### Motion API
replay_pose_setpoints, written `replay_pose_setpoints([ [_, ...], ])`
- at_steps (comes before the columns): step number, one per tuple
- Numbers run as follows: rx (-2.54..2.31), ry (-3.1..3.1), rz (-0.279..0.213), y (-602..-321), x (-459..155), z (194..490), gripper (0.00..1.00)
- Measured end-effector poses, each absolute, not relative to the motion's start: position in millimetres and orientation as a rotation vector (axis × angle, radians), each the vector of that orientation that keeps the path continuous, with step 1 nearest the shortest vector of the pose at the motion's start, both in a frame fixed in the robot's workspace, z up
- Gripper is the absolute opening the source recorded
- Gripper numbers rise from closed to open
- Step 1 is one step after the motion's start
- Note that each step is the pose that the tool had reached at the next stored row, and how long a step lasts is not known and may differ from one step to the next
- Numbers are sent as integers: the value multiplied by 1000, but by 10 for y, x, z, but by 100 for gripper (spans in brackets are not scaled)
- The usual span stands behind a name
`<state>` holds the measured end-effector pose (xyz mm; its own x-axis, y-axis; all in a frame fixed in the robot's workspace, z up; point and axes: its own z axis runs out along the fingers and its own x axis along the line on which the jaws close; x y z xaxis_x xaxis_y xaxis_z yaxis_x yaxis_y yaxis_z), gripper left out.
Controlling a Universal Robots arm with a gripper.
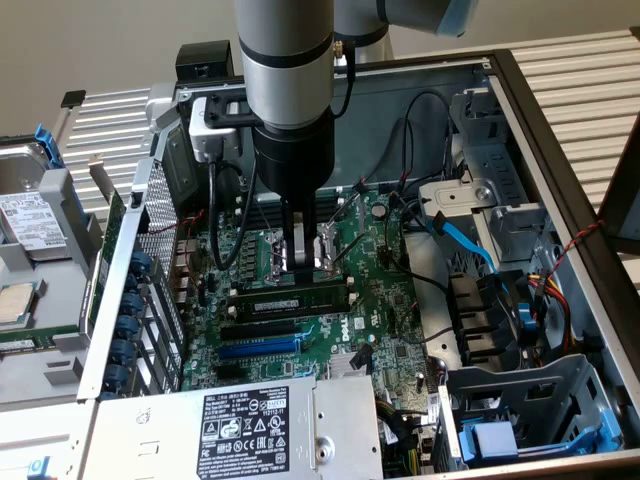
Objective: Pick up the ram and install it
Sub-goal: 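Press down the ram until it locks into place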
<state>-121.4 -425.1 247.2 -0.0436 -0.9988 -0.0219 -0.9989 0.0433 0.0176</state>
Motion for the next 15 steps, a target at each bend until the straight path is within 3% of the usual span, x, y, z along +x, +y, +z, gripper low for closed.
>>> replay_pose_setpoints([
  [15, -2170, 2266, 44, -4252, -1310, 2444, 11],
])
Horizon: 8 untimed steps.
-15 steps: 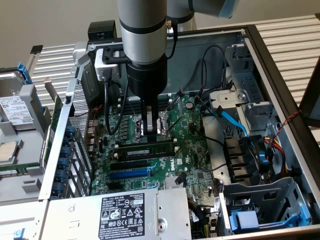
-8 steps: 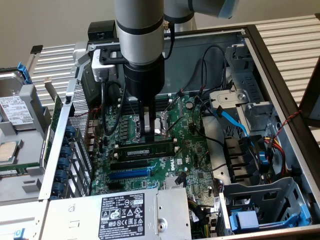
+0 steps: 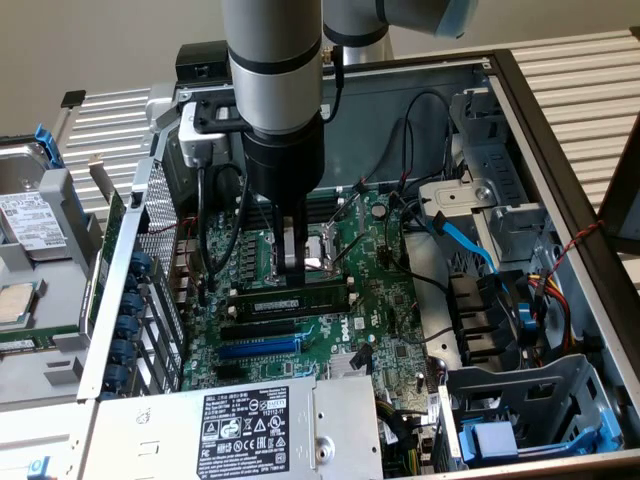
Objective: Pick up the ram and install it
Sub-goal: 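Press down the ram until it locks into place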
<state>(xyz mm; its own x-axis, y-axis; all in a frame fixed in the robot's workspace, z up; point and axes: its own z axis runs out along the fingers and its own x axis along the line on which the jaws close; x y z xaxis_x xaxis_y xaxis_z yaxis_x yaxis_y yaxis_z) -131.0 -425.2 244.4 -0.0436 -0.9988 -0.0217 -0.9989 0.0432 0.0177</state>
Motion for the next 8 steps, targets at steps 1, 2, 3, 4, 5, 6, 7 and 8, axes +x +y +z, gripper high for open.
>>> replay_pose_setpoints([
  [1, -2170, 2266, 43, -4251, -1311, 2441, 11],
  [2, -2170, 2266, 43, -4251, -1313, 2435, 11],
  [3, -2170, 2266, 43, -4251, -1314, 2429, 11],
  [4, -2170, 2267, 43, -4252, -1315, 2422, 11],
  [5, -2170, 2267, 43, -4251, -1317, 2413, 11],
  [6, -2170, 2267, 43, -4251, -1318, 2408, 11],
  [7, -2170, 2267, 43, -4251, -1320, 2402, 11],
  [8, -2170, 2267, 43, -4251, -1321, 2398, 11],
])
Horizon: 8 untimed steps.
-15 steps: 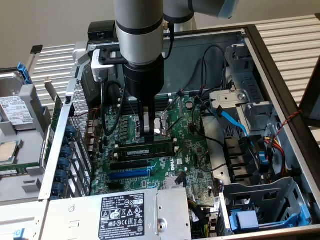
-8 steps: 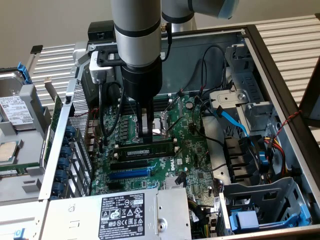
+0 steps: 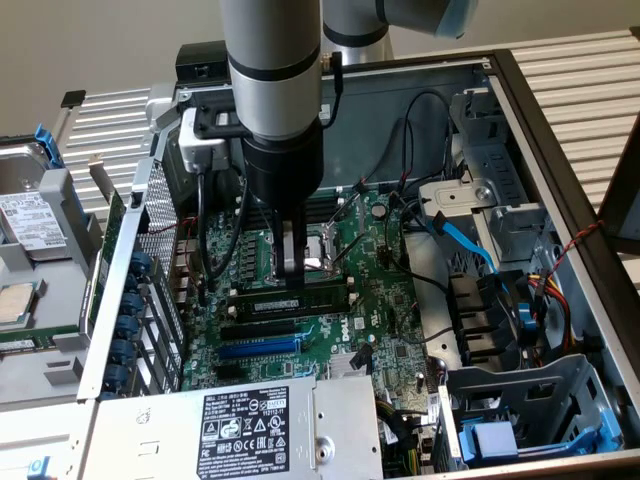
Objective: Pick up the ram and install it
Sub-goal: 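Press down the ram until it locks into place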
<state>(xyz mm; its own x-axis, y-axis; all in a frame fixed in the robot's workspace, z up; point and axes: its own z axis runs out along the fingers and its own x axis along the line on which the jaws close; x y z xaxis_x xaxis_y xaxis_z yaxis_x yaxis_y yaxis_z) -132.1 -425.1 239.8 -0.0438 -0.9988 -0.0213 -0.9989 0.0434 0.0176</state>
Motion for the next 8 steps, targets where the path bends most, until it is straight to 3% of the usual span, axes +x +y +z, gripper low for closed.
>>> replay_pose_setpoints([
  [8, -2170, 2266, 43, -4235, -1329, 2375, 11],
])
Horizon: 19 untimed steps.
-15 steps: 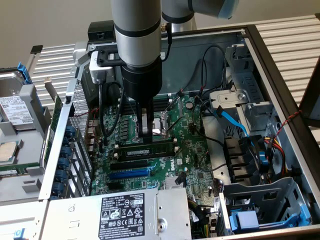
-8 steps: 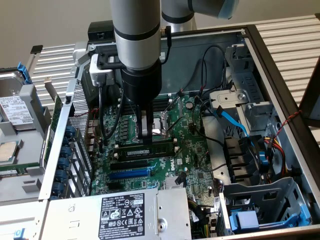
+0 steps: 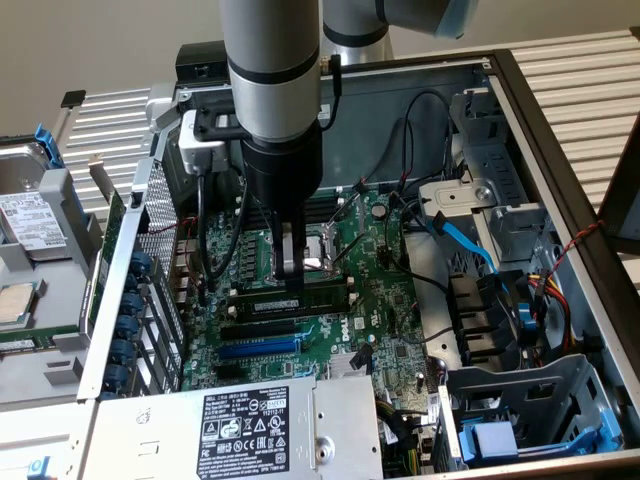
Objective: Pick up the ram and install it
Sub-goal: 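Press down the ram until it locks into place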
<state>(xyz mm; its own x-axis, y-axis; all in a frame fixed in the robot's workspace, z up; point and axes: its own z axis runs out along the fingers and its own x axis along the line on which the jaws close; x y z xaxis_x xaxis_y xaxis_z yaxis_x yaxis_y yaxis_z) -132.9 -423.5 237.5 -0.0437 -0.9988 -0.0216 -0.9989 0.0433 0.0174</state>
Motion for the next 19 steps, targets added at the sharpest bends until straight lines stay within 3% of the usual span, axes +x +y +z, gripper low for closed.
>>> replay_pose_setpoints([
  [19, -2170, 2267, 43, -4230, -1330, 2316, 11],
])
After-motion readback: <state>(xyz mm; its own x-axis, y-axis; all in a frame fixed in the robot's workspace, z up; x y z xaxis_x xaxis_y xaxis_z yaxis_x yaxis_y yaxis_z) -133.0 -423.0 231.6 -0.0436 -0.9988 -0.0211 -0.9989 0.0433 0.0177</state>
